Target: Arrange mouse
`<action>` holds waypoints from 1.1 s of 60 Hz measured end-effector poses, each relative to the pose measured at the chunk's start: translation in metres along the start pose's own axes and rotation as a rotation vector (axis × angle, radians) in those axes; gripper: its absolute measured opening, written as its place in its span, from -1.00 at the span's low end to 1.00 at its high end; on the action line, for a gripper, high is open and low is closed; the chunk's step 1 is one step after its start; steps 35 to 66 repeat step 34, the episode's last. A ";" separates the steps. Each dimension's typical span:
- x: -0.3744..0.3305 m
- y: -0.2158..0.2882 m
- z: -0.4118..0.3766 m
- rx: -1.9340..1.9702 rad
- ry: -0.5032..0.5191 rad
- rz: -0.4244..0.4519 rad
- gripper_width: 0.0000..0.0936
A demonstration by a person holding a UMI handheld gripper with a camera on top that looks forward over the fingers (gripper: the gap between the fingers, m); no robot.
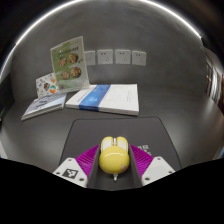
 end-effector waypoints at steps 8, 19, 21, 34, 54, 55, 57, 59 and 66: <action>-0.023 0.013 -0.004 0.021 -0.004 0.039 0.90; -0.094 0.006 -0.022 0.111 -0.039 0.088 0.78; -0.108 0.001 -0.024 0.121 -0.047 0.088 0.78; -0.183 -0.055 -0.010 0.198 -0.104 0.058 0.79; -0.183 -0.055 -0.010 0.198 -0.104 0.058 0.79; -0.183 -0.055 -0.010 0.198 -0.104 0.058 0.79; -0.183 -0.055 -0.010 0.198 -0.104 0.058 0.79; -0.183 -0.055 -0.010 0.198 -0.104 0.058 0.79; -0.183 -0.055 -0.010 0.198 -0.104 0.058 0.79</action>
Point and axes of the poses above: the point between the fingertips, and its own axes, seen from behind it with the camera up: z to the right, y up, x forward, the way the camera looks, the point moved 2 cm from there along -x, backward, against the way the camera looks, and after that the axes turned 3 degrees about z, right-handed, at the moved point
